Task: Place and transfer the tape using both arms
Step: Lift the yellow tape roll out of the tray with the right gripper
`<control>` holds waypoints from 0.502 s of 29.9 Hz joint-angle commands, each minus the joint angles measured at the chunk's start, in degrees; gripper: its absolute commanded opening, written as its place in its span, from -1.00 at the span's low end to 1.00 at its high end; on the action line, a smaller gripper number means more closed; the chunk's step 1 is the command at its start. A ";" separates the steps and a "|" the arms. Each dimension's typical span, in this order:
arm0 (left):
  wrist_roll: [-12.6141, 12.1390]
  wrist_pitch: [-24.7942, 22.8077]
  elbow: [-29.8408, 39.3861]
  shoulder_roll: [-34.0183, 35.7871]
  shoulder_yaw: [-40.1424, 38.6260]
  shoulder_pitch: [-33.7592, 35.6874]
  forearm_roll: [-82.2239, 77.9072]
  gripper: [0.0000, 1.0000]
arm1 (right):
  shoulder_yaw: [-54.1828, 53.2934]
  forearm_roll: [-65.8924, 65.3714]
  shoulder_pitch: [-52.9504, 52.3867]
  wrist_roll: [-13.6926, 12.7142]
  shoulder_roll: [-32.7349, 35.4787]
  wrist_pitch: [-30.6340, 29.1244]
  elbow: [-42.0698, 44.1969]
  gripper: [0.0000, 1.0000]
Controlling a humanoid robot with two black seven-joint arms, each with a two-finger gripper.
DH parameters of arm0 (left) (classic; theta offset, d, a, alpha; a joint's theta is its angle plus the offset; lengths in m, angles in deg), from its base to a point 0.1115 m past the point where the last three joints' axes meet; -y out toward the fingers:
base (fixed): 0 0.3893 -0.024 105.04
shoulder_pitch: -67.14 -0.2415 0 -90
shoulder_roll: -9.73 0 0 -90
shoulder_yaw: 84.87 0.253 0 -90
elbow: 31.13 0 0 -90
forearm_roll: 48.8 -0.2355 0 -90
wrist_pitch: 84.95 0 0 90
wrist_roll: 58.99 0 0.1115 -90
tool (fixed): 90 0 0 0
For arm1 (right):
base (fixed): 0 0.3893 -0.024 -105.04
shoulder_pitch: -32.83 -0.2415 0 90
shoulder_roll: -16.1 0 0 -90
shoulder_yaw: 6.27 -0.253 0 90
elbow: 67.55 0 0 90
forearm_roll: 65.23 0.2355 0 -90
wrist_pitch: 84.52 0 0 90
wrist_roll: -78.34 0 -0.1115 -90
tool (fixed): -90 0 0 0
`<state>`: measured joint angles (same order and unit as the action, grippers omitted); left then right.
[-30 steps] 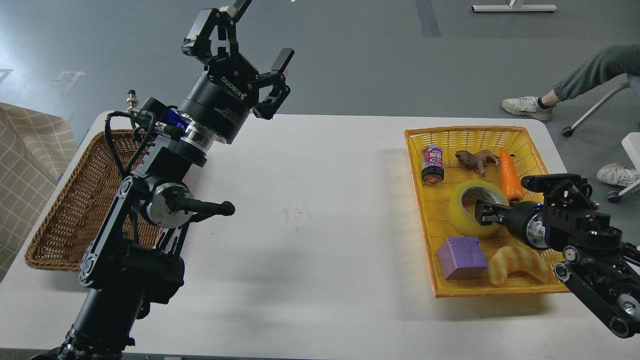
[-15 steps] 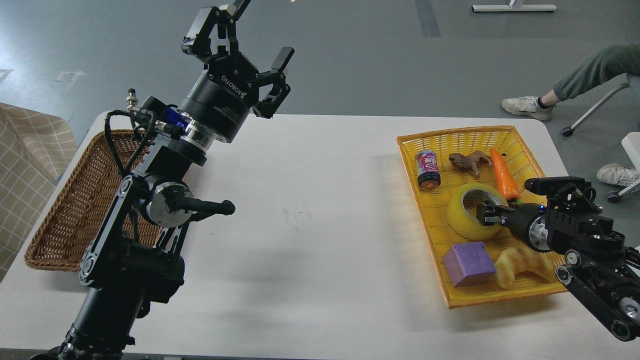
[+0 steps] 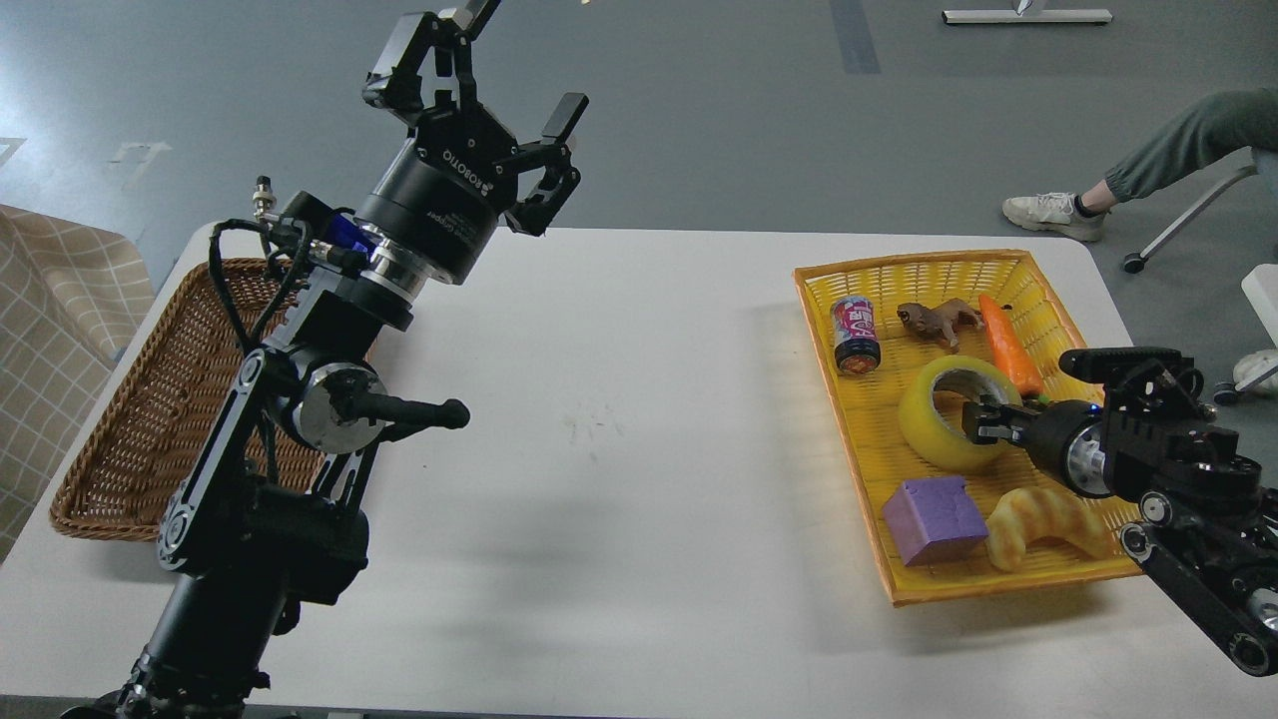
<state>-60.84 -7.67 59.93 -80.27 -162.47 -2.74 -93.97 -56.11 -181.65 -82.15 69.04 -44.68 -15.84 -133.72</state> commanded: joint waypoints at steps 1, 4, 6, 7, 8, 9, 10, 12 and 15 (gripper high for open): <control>0.00 -0.02 0.00 0.00 0.09 0.01 0.00 0.96 | -0.79 0.31 0.19 0.24 1.01 -0.22 -0.71 -0.90; -0.09 0.07 -0.09 0.00 0.09 0.18 0.00 0.96 | -2.45 0.49 0.28 0.24 1.45 -0.22 -1.42 -0.98; -0.09 0.07 -0.09 0.00 0.09 0.27 0.00 0.96 | -2.81 0.58 0.20 0.24 1.71 -0.22 -1.68 -1.00; -0.09 0.07 -0.09 0.00 0.17 0.27 0.00 0.96 | -2.99 0.75 0.28 0.24 2.06 -0.22 -2.12 -1.00; -0.09 0.07 -0.09 0.00 0.17 0.36 0.00 0.96 | -2.99 0.75 0.28 0.24 2.15 -0.13 -2.38 -1.00; -0.09 0.15 -0.09 0.00 0.17 0.44 0.00 0.96 | -3.25 0.84 0.37 0.24 2.33 -0.04 -2.91 -1.00; -0.09 0.15 -0.09 0.00 0.09 0.53 -0.09 0.96 | -3.25 0.93 0.81 0.33 2.77 0.13 -3.70 -1.00; -0.18 0.15 0.00 0.00 0.09 0.62 -0.09 0.96 | -3.43 1.10 1.16 0.33 3.12 0.22 -4.67 -1.00; -0.18 0.15 0.09 0.00 0.09 0.53 -0.09 0.96 | -3.60 3.64 1.60 0.24 4.87 -0.22 -7.65 -1.00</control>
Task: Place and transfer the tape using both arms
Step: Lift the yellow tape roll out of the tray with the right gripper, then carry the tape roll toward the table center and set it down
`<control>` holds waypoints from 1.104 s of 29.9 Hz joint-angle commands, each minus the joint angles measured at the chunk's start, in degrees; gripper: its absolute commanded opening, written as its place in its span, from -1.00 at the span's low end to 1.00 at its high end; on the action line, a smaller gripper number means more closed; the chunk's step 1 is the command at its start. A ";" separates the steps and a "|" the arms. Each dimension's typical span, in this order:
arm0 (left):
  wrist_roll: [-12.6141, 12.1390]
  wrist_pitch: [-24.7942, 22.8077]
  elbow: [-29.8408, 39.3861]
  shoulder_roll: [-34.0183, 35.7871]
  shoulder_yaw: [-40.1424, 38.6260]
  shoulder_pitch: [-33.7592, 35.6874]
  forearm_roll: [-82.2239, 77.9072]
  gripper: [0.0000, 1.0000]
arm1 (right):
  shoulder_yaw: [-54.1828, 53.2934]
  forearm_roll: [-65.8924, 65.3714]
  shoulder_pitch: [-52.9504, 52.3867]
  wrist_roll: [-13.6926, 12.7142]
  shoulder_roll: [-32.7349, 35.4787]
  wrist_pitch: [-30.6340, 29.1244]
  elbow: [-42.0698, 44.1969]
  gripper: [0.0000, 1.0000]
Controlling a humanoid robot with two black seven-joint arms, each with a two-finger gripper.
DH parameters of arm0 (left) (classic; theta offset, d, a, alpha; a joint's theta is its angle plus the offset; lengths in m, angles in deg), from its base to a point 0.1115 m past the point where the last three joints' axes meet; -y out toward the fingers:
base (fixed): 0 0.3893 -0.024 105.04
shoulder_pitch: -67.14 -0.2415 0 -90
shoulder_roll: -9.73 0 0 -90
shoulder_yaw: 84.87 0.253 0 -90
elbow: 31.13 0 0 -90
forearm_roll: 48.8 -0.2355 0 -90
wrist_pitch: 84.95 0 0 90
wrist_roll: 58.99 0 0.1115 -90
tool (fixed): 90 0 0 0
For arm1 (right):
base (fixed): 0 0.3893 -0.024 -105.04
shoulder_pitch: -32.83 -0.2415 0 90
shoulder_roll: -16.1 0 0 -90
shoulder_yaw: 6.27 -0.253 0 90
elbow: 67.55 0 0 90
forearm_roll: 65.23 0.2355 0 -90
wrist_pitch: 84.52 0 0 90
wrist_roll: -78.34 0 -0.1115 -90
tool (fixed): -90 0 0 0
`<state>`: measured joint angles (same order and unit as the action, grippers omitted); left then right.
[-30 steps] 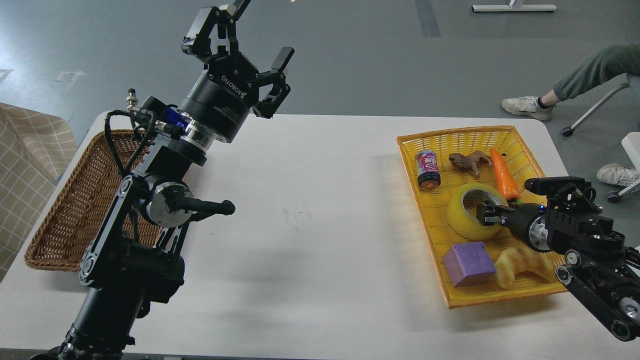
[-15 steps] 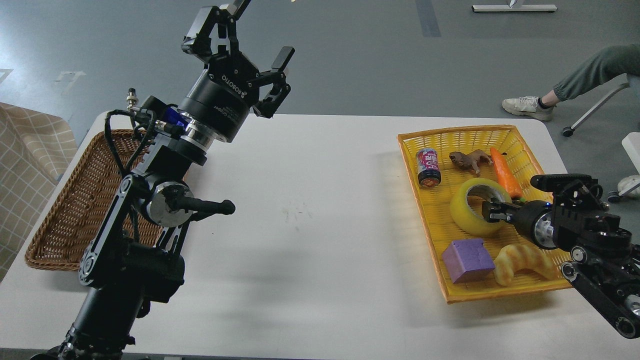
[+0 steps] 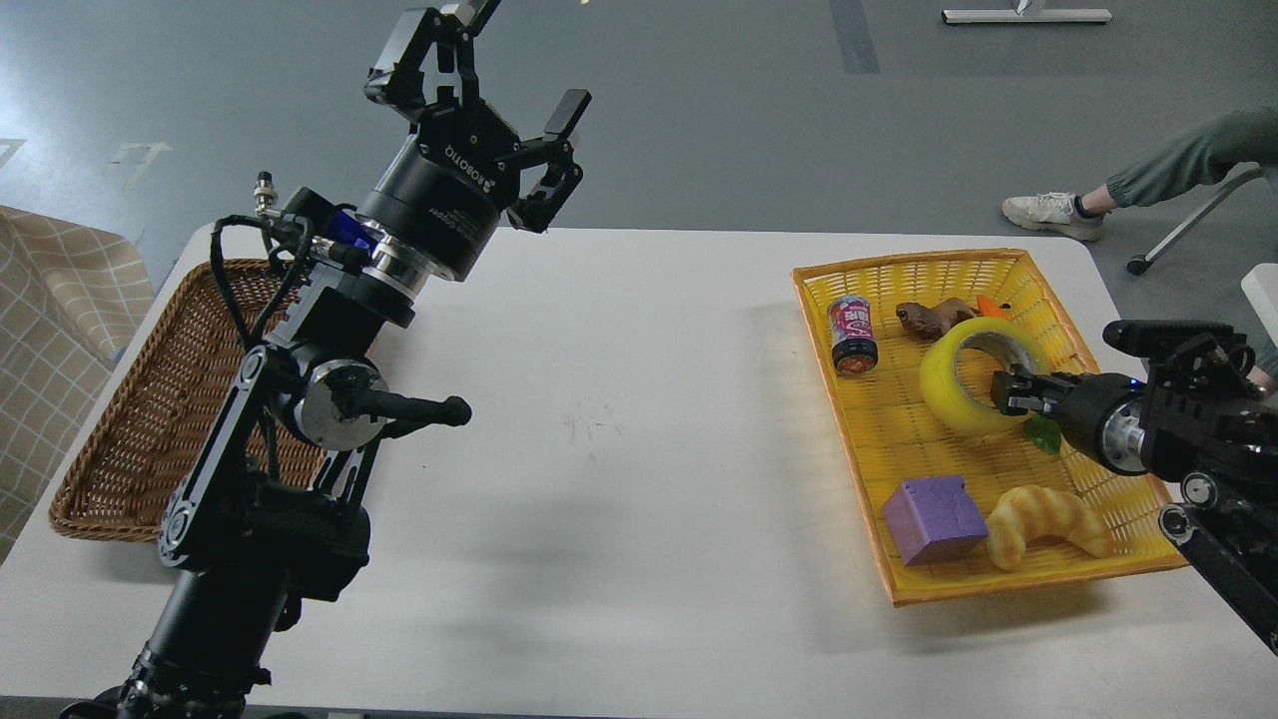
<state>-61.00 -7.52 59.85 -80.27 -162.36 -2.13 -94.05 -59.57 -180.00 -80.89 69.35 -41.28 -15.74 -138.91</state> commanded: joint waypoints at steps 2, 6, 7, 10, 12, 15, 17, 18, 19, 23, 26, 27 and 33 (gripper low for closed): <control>-0.01 0.01 0.25 0.00 -0.12 -0.16 -0.01 0.96 | -0.14 2.71 -0.10 -0.24 2.01 -0.40 -3.52 -1.00; 0.07 -0.08 0.25 0.00 -0.29 -0.51 -0.01 0.96 | -0.05 2.71 -1.33 -0.24 3.32 -0.66 -4.13 -1.00; 0.07 -0.08 0.25 0.00 -0.21 -0.60 -0.01 0.96 | -0.05 2.71 -2.12 -0.24 3.59 -0.84 -4.48 -1.00; 0.07 -0.08 0.25 0.00 -0.12 -0.69 0.08 0.96 | -0.05 2.88 -5.63 -0.24 4.11 -2.59 -5.36 -1.00; -0.01 -0.08 0.17 0.00 -0.03 -0.52 0.08 0.96 | -0.05 2.88 -7.91 0.02 3.85 -3.47 -5.72 -1.00; -0.36 -0.08 0.08 0.00 -0.03 0.01 0.08 0.96 | 0.13 2.88 -9.94 0.11 3.41 -3.74 -6.59 -1.00; -0.45 -0.08 -0.01 0.00 0.06 0.10 0.08 0.96 | 0.13 2.88 -10.99 0.11 3.33 -4.09 -7.03 -1.00; -0.45 -0.08 -0.01 0.00 0.06 0.01 -0.01 0.96 | 0.30 2.88 -12.05 0.20 2.98 -4.18 -6.95 -1.00; -0.45 -0.08 -0.01 0.00 0.15 0.01 -0.01 0.96 | 0.65 2.88 -12.75 0.20 2.54 -4.18 -6.95 -1.00; -0.45 0.01 -0.10 0.00 0.06 -0.08 -0.01 0.96 | 2.06 2.80 -15.91 0.11 -2.55 -5.58 -6.86 -1.00; -0.54 -0.25 -0.18 0.00 -0.03 0.01 -0.01 0.96 | 4.34 2.80 -17.76 0.11 -5.72 -6.78 -6.86 -1.00; -0.54 -0.34 -0.19 0.00 -0.03 0.01 -0.01 0.96 | 5.04 2.80 -18.55 0.11 -6.60 -6.78 -6.69 -1.00; -0.28 -0.43 -0.19 0.00 -0.82 -0.60 0.08 0.96 | 11.64 2.88 -25.58 0.11 -14.51 -6.78 -1.24 -1.00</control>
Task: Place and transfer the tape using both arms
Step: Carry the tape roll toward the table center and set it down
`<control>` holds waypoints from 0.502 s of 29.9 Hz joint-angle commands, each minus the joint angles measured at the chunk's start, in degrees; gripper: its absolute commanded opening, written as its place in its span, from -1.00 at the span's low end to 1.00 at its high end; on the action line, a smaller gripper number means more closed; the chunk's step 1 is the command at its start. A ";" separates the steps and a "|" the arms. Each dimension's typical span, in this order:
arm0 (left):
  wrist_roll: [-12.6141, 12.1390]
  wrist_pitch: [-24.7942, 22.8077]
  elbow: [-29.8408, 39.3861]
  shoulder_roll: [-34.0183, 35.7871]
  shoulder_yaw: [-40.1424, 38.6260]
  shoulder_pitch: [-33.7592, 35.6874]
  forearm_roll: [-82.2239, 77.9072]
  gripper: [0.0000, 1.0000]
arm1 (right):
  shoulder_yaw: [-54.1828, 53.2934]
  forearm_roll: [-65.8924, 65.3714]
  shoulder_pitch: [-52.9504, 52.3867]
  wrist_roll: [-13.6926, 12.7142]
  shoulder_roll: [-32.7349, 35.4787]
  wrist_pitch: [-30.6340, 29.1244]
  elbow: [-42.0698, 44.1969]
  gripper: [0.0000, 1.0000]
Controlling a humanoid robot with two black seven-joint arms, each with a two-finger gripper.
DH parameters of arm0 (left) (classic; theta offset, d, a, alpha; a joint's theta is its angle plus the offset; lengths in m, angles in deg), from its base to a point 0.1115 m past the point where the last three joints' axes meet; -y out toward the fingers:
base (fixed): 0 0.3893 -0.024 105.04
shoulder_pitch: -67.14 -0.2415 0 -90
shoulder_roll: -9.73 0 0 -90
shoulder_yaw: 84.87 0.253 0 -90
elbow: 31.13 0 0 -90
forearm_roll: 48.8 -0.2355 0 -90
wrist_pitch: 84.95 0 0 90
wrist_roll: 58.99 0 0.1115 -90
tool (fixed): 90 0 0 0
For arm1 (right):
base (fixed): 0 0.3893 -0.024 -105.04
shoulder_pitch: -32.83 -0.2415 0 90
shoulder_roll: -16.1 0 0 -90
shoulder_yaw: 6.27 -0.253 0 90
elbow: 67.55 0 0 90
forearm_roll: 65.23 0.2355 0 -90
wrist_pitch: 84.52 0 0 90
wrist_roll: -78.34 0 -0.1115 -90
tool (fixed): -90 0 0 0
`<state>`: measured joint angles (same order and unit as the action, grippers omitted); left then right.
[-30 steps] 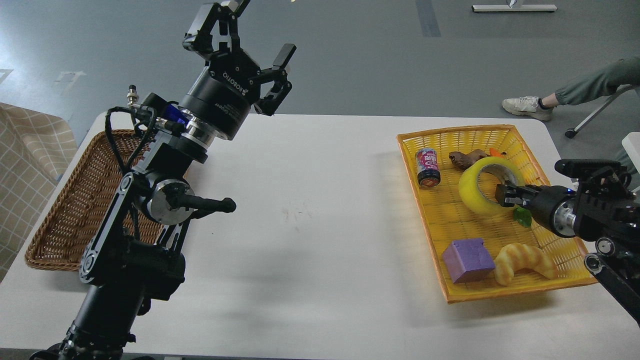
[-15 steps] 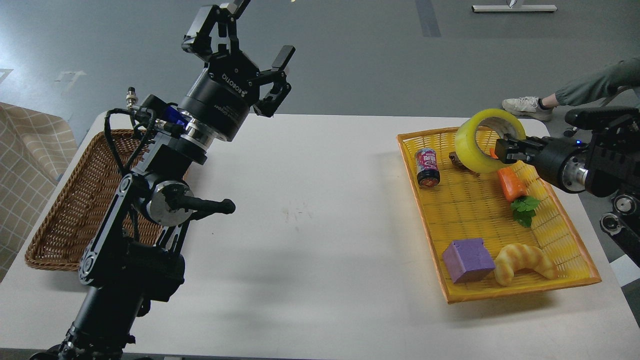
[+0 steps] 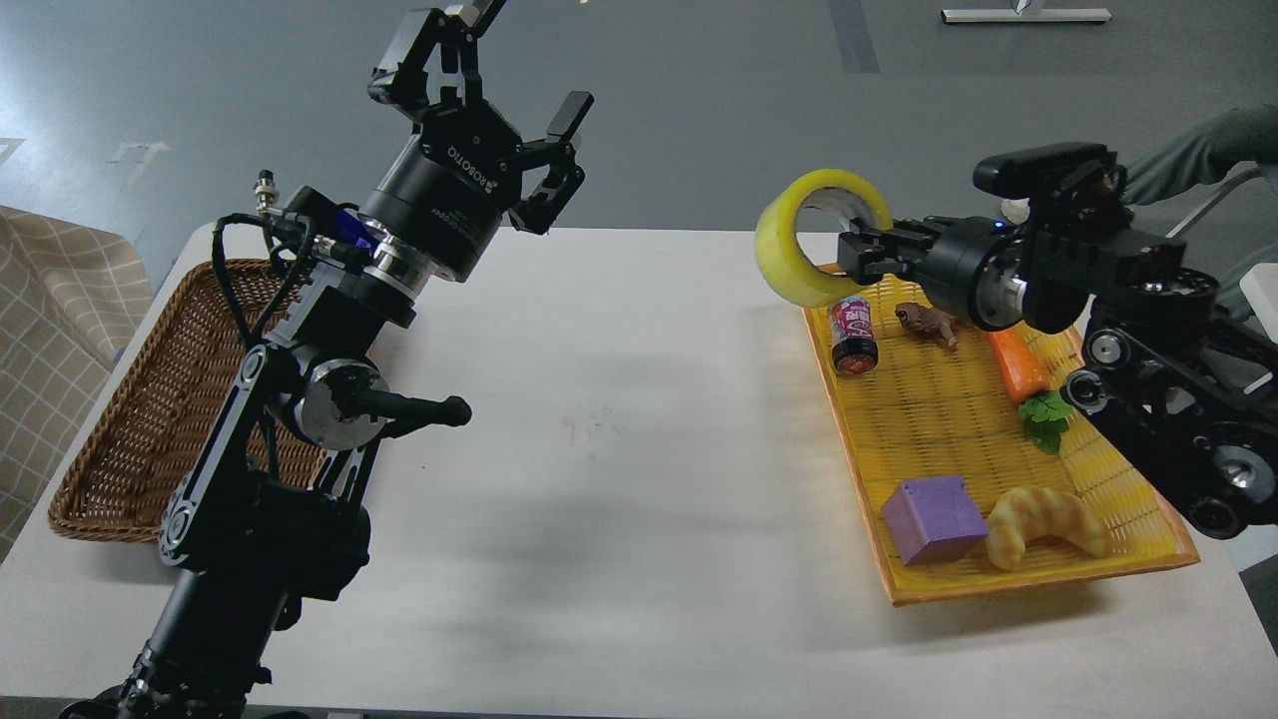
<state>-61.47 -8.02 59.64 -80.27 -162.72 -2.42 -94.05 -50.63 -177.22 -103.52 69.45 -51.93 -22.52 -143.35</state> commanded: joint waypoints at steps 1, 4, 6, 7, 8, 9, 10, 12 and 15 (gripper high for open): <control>0.19 0.06 0.03 0.00 -0.55 -0.40 0.08 0.96 | 2.96 0.10 -3.48 0.00 -5.09 0.00 4.07 -1.00; 0.28 0.24 0.03 0.00 -0.55 -0.40 0.08 0.96 | 3.22 0.10 -4.10 0.00 -10.61 0.00 8.02 -1.00; 0.28 0.33 0.11 0.00 -0.55 -0.40 0.08 0.96 | 3.31 0.10 -4.10 0.00 -13.43 0.00 10.04 -1.00; 0.28 0.33 0.11 0.00 -0.55 -0.48 0.08 0.96 | 3.40 0.01 -3.93 0.00 -14.75 0.00 11.19 -1.00; 0.28 0.33 0.11 0.00 -0.55 -0.48 0.08 0.96 | 3.40 0.01 -3.92 0.00 -14.77 0.00 11.20 -1.00; 0.37 0.33 0.20 0.00 -0.63 -0.48 0.08 0.96 | 3.49 0.01 -3.58 0.00 -15.99 0.00 11.98 -1.00; 0.37 0.41 0.20 0.00 -0.63 -0.48 0.17 0.96 | 3.92 0.01 -3.14 -0.08 -17.04 0.00 12.42 -1.00; 0.37 0.41 0.20 0.00 -0.72 -0.48 0.17 0.96 | 5.58 0.18 -2.17 -0.08 -18.01 0.00 12.78 -1.00; 0.37 0.41 0.20 0.00 -0.72 -0.48 0.17 0.96 | 8.31 1.50 -0.32 -0.08 -19.25 0.00 13.30 -1.00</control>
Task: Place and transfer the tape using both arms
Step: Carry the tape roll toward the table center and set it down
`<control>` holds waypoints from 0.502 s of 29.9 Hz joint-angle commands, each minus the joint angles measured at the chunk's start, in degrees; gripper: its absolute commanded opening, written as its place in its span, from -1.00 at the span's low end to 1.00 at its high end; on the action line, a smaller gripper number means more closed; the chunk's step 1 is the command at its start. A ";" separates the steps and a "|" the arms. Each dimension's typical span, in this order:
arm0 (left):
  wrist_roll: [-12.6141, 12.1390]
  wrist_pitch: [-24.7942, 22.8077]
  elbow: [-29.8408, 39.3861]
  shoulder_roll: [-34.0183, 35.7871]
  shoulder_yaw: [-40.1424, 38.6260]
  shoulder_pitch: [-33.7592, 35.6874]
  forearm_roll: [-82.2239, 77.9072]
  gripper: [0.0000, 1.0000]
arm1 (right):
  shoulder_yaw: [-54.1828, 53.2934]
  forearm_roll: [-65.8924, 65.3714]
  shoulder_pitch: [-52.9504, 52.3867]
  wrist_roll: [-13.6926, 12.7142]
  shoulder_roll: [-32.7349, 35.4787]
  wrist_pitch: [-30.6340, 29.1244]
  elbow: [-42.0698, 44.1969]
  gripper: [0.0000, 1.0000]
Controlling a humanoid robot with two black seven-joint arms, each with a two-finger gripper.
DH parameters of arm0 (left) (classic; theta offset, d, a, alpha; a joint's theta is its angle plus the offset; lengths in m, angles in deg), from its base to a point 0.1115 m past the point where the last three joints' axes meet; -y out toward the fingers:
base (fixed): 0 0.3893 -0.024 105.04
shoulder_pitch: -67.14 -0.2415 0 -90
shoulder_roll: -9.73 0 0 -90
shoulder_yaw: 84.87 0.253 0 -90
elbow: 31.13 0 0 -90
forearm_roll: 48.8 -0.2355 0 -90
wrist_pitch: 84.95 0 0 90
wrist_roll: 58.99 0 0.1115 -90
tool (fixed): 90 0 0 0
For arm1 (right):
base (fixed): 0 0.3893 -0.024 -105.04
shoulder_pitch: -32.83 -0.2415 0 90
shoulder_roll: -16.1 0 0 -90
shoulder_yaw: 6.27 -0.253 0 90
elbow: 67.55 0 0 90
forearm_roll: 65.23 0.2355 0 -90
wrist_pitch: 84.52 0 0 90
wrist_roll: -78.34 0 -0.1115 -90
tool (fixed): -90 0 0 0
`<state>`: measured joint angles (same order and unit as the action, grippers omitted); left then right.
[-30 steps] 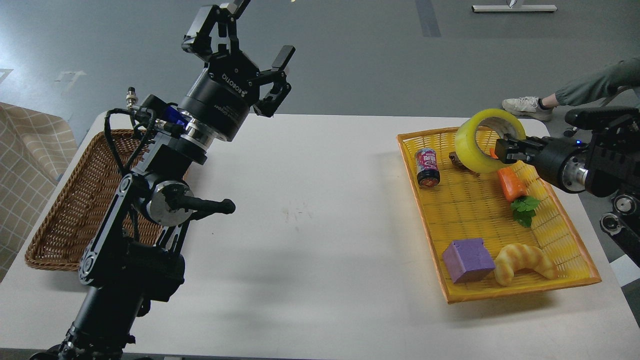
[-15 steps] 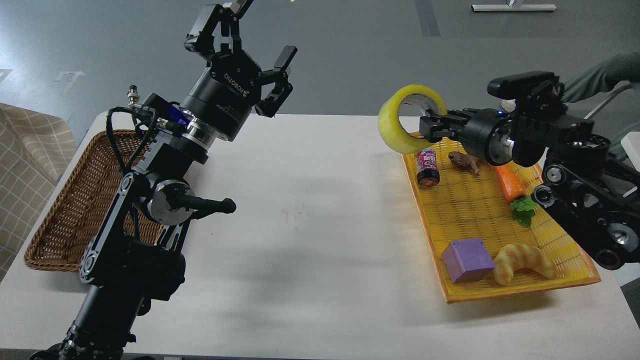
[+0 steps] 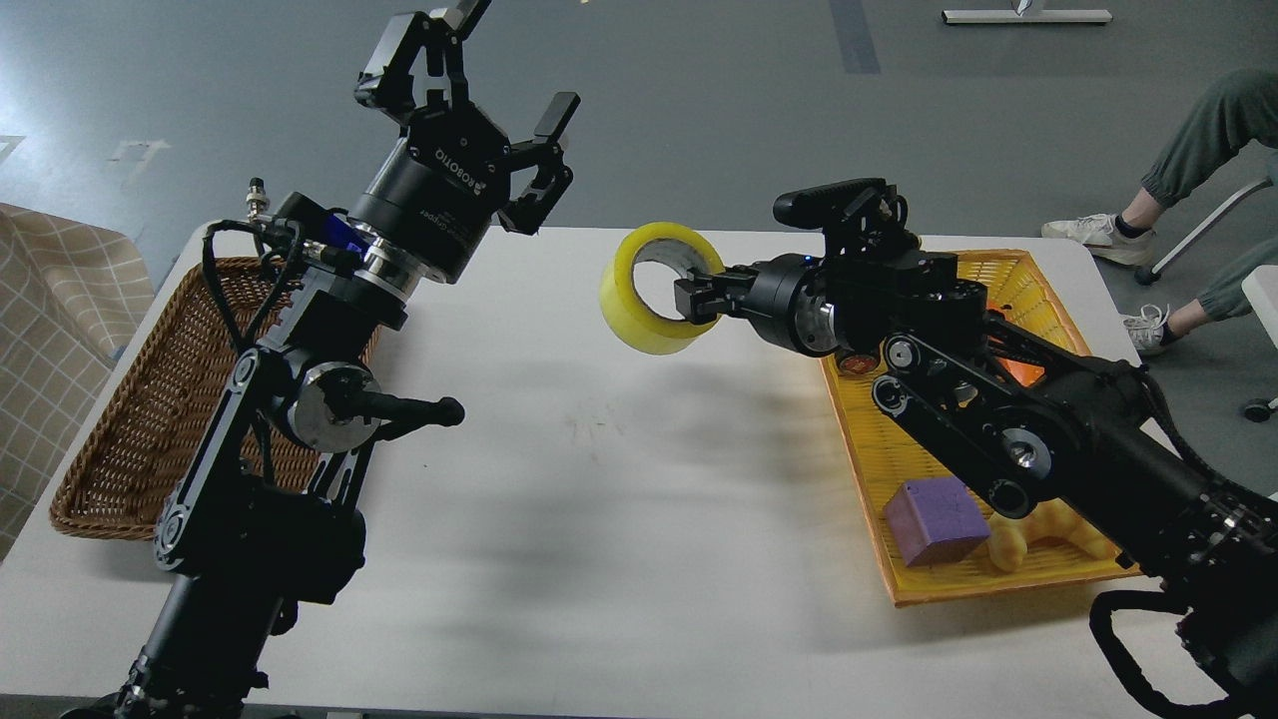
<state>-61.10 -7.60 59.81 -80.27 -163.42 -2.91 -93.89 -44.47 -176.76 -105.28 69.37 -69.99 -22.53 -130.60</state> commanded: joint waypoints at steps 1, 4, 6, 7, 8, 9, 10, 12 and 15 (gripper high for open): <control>0.00 0.00 0.03 0.00 -0.02 0.00 0.09 0.96 | 3.12 1.40 1.78 0.00 -1.89 0.01 0.81 -1.00; 0.00 0.09 0.03 0.00 -0.02 0.00 0.01 0.96 | 4.62 1.49 2.14 -0.17 -3.38 0.01 1.78 -1.00; 0.00 0.09 0.03 0.00 -0.02 0.00 0.01 0.96 | 5.15 1.40 2.05 -0.26 -3.92 0.01 2.57 -1.00; 0.00 0.09 0.03 0.00 -0.02 0.09 0.09 0.96 | 5.50 1.49 1.88 -0.35 -3.92 0.01 3.10 -1.00; 0.00 0.09 0.03 0.00 -0.02 0.09 0.09 0.96 | 5.59 1.40 1.70 -0.35 -3.92 0.01 3.28 -1.00; 0.00 0.09 0.03 0.00 -0.02 0.18 0.09 0.96 | 5.94 1.31 1.44 -0.43 -3.92 0.01 3.71 -1.00; 0.00 0.09 0.03 0.00 -0.11 0.18 0.09 0.96 | 6.03 1.31 1.35 -0.52 -3.92 0.01 3.98 -1.00; 0.00 0.09 0.03 0.00 -0.02 0.09 0.09 0.96 | 6.91 0.96 1.26 -0.52 -3.92 0.01 5.03 -1.00; 0.09 0.09 0.03 0.00 -0.11 0.09 0.09 0.96 | 8.75 0.87 1.26 -0.61 -3.92 0.01 6.17 -1.00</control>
<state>-61.10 -7.51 59.85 -80.27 -163.48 -2.79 -93.79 -37.52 -175.74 -103.96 68.84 -73.89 -22.52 -125.66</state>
